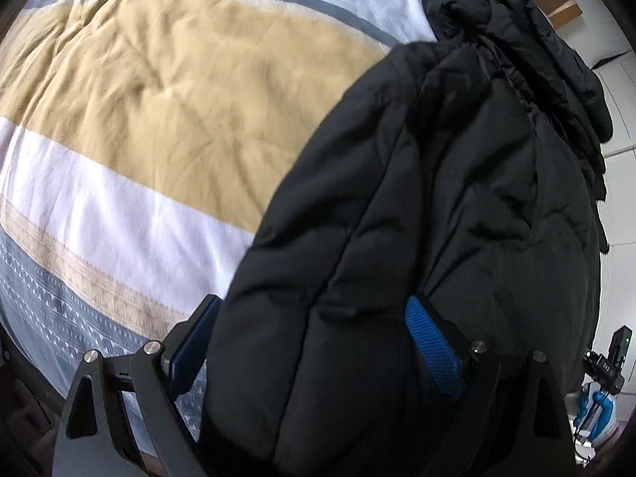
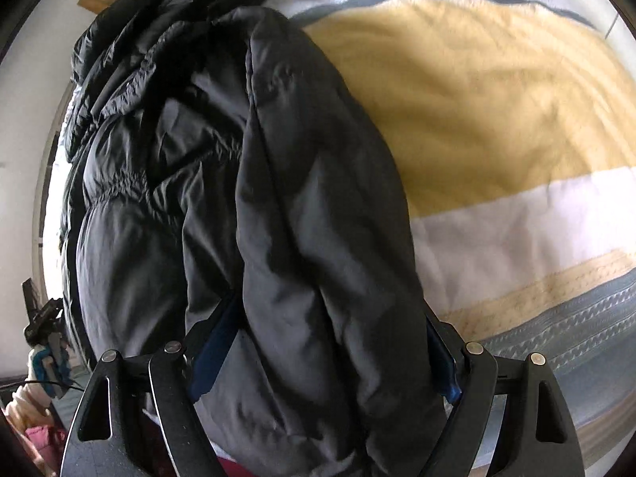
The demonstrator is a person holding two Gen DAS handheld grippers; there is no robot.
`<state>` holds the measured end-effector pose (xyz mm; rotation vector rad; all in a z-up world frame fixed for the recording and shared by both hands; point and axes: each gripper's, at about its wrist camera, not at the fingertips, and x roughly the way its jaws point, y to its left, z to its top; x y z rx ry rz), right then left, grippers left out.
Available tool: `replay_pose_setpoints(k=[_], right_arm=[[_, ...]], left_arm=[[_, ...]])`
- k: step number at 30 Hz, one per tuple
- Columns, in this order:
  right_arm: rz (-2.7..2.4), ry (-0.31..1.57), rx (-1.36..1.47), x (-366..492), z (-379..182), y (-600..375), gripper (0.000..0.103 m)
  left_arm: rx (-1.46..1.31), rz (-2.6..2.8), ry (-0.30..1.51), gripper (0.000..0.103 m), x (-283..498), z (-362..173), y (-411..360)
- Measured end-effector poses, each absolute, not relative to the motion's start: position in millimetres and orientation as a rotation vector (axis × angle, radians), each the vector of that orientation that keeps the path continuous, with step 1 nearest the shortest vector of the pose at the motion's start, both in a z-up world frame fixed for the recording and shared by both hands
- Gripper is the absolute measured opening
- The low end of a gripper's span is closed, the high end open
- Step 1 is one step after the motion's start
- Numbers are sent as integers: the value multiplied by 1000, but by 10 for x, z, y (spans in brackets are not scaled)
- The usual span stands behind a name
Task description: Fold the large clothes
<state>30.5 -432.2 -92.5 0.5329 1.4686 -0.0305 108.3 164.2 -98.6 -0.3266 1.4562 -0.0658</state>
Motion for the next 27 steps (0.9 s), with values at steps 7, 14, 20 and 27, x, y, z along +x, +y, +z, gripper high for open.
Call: replay_pose_setpoints(k=[7, 14, 20, 27], right_arm=[[49, 1509, 612, 190, -962, -4311, 41], [125, 1526, 610, 164, -741, -4182, 12], [178, 1464, 608, 334, -303, -4141, 8], [160, 1370, 598, 531, 100, -4243, 8]], left_arm=[[-376, -161, 1510, 56, 1050, -952, 1468], [-399, -224, 1543, 14, 1013, -714, 1308], [-440, -251, 1522, 10, 1079, -387, 1298], [-545, -238, 1412, 8, 1370, -97, 1475]])
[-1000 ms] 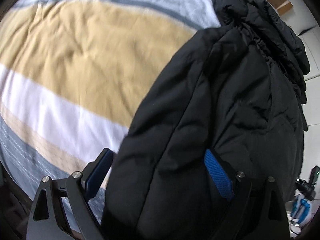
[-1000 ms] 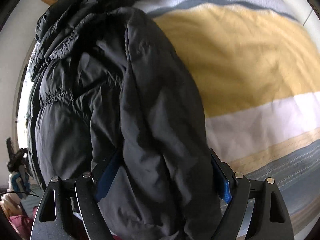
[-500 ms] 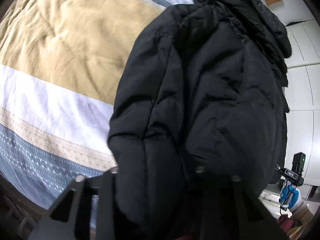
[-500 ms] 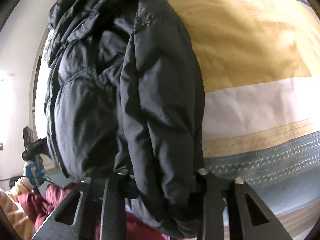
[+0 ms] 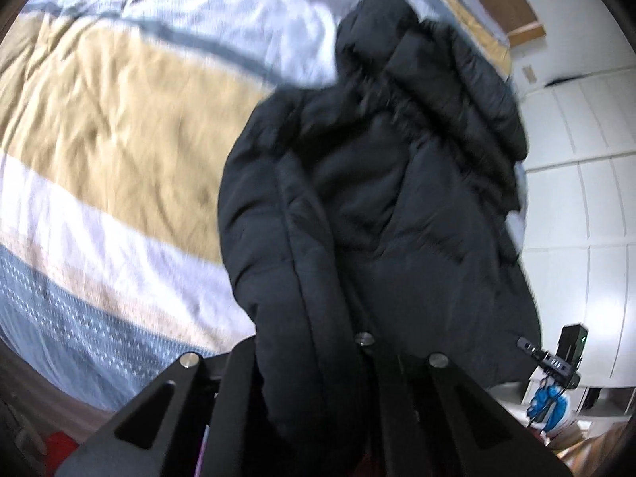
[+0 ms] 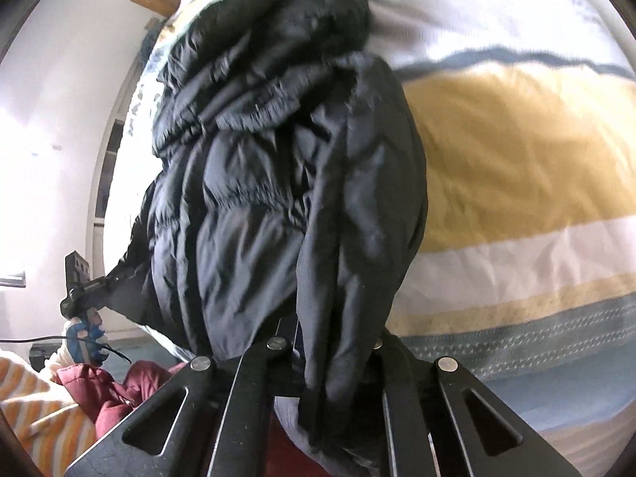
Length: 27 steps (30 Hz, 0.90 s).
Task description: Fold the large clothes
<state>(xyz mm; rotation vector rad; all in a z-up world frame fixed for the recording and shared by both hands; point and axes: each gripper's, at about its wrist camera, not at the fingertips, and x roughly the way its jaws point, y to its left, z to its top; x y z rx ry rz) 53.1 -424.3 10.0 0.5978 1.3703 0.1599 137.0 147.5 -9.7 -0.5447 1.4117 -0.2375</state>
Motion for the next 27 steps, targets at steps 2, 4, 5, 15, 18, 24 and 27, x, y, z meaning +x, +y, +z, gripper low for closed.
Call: replay_pose_setpoints(k=[2, 4, 5, 15, 18, 24, 27], right_arm=[[150, 1341, 588, 622, 206, -4271, 8], [141, 1290, 590, 739, 361, -4332, 8], [139, 1269, 590, 762, 427, -4401, 8], [104, 1007, 610, 1655, 1149, -4727, 7], [96, 934, 634, 2060, 1338, -4823, 7], [22, 901, 664, 2840, 1430, -4987, 8], [-31, 919, 700, 3161, 1322, -5046, 9]], left_arm=[[-568, -244, 1369, 8, 1488, 48, 1504], [-575, -256, 1324, 8, 1648, 211, 1494], [-577, -261, 1301, 8, 1728, 294, 1494], [-634, -270, 1116, 8, 2705, 843, 1607], [-657, -272, 1054, 8, 3055, 1055, 1634], [-713, -222, 1019, 8, 3818, 1240, 1606], [-733, -168, 1041, 9, 4214, 1126, 1544]])
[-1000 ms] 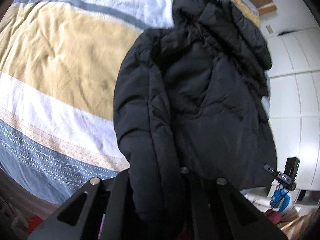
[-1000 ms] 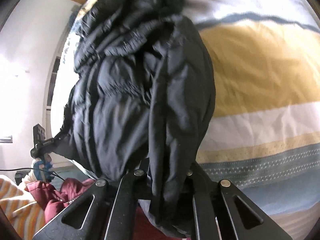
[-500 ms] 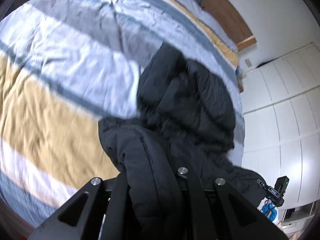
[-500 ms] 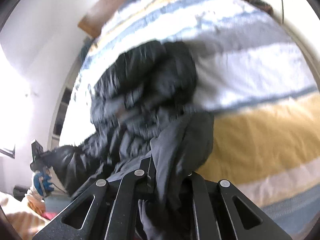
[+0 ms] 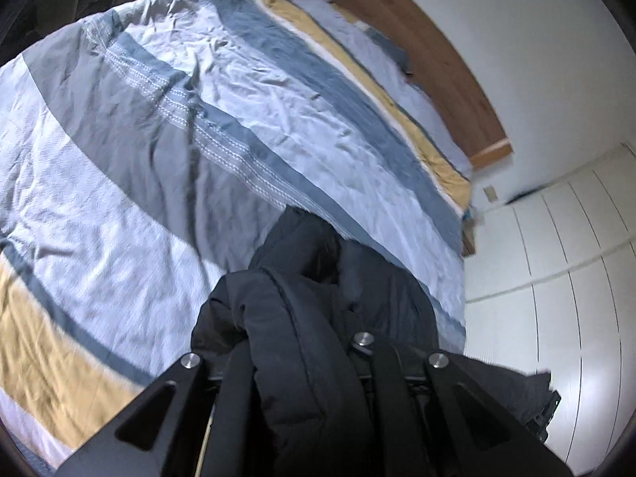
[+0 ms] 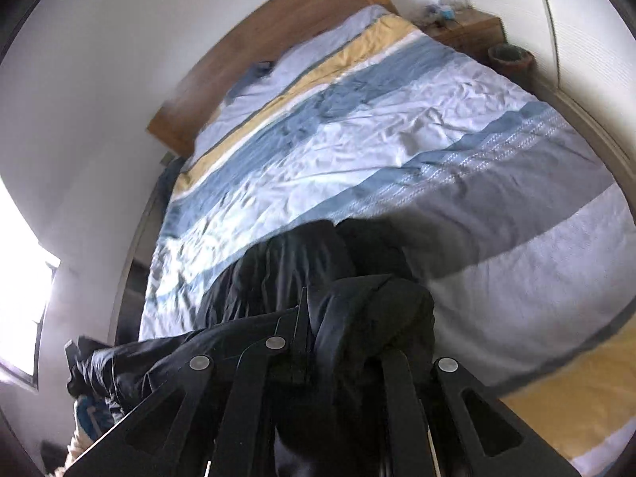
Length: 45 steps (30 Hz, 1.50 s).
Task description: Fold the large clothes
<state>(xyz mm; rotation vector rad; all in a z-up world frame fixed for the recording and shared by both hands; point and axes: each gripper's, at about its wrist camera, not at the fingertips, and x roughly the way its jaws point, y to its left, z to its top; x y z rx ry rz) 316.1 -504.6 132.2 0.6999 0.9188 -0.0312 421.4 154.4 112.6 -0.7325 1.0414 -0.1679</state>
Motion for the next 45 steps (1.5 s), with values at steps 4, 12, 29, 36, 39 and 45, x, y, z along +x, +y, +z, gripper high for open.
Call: replay_pose_setpoints(k=[4, 12, 29, 36, 39, 45], right_arm=[[-120, 968, 752, 3600, 1026, -5165, 9], [-207, 1079, 755, 4313, 326, -5324, 9], [-141, 953, 957, 4432, 185, -5546, 75], [-146, 835, 850, 4315, 744, -5540, 93], [-119, 846, 732, 4258, 932, -5330, 93], [-15, 907, 477, 4037, 957, -4500, 93]], left_arm=[[-713, -121, 1081, 9, 4747, 872, 1389], [-709, -54, 1170, 15, 5619, 102, 1048], [-988, 9, 1026, 67, 5903, 149, 1481], [-738, -68, 984, 67, 5581, 780, 1287], [-662, -112, 987, 67, 5318, 891, 1060], [-456, -156, 1003, 67, 4808, 829, 488]])
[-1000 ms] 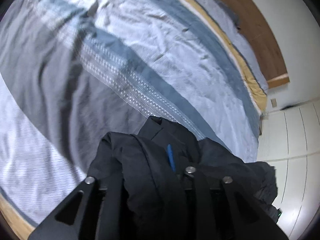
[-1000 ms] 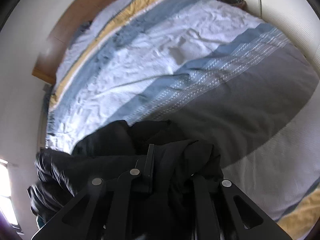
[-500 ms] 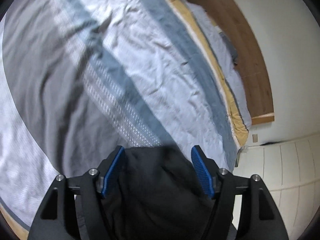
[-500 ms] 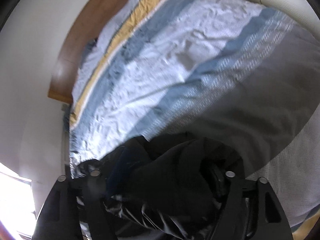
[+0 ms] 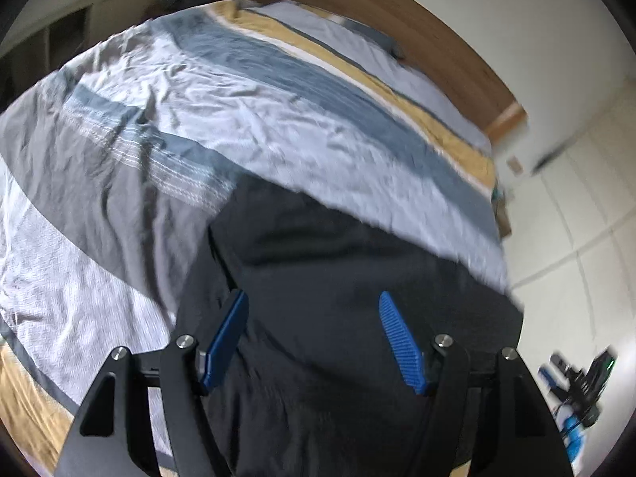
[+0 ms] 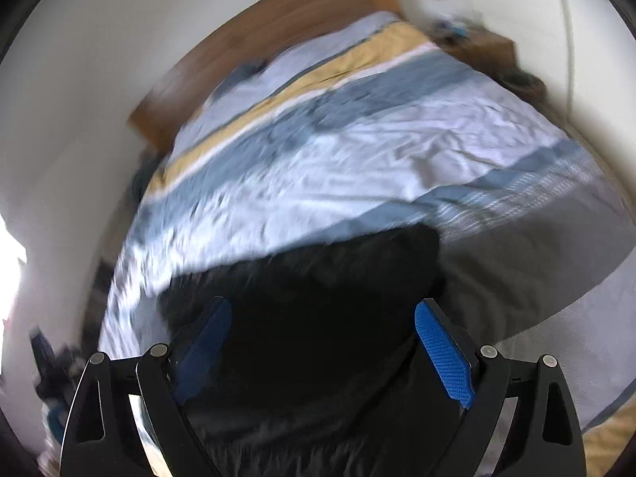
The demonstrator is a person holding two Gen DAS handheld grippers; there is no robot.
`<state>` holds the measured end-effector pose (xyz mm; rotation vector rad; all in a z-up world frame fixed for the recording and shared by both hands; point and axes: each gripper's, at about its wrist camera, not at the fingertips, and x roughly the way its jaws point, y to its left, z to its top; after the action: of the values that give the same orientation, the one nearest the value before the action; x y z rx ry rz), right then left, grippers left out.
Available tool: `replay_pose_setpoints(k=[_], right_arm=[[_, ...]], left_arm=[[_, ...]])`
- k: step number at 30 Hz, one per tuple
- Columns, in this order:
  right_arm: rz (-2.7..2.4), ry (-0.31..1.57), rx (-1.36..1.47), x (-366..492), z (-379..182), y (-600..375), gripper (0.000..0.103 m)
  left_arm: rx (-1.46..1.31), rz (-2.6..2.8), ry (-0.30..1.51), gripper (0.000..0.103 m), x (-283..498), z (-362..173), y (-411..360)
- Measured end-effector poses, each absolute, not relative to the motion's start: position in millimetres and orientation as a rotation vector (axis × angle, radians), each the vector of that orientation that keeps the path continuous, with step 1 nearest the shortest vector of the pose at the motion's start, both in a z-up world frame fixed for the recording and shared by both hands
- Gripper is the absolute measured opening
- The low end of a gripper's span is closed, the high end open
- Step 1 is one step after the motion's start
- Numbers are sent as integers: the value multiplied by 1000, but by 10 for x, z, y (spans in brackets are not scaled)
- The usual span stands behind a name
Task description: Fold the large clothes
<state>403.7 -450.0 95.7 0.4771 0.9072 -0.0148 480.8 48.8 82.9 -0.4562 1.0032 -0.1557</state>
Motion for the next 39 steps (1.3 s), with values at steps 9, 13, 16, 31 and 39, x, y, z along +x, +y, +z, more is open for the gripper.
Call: replay_pose_setpoints(k=[9, 13, 16, 31, 39], right_arm=[[119, 942, 229, 3907, 598, -3346, 93], [123, 955, 167, 4139, 353, -3158, 93], [108, 951, 156, 4432, 229, -3171, 94], [41, 1069, 259, 6015, -322, -3667, 97], [-80, 1112, 350, 6099, -530, -4401, 97]], left_arm=[[-271, -270, 997, 67, 4290, 559, -424], [-200, -311, 982, 67, 4385, 440, -769], [-165, -315, 978, 67, 4686, 337, -974], [-28, -265, 1144, 73, 6654, -219, -1645], [-102, -200, 1221, 79, 7054, -446, -1181]])
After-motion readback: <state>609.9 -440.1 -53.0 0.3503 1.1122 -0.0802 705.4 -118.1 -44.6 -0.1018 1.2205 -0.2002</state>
